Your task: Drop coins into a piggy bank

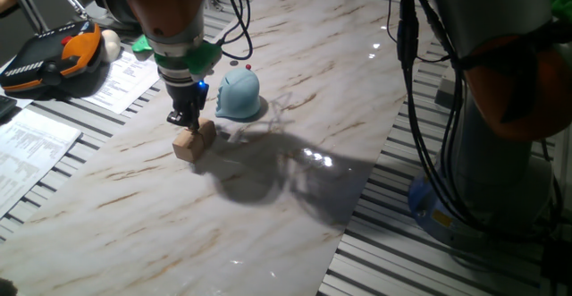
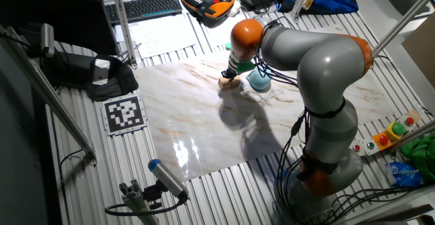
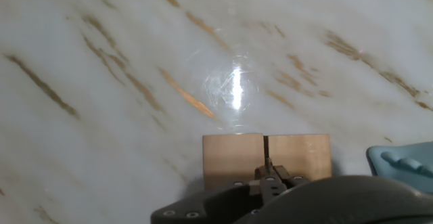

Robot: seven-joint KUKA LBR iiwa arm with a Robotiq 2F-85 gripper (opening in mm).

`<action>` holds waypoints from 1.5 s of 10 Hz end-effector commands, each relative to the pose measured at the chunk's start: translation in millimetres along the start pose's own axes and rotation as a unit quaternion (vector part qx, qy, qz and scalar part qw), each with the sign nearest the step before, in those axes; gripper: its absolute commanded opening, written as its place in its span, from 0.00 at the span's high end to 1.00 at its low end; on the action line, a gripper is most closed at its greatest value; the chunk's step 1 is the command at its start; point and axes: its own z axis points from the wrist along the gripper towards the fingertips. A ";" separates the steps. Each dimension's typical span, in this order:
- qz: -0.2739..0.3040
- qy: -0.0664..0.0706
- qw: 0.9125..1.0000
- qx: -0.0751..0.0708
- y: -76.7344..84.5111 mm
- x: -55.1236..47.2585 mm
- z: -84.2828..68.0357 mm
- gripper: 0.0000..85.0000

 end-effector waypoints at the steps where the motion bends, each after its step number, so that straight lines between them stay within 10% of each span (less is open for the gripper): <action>1: 0.003 -0.002 1.000 0.002 -1.0 -0.3 -3.2 1.00; 7: 0.059 0.007 0.998 0.010 -36.6 -0.9 -61.1 1.00; 15: 0.254 0.013 0.965 0.061 -73.5 5.1 -75.8 1.00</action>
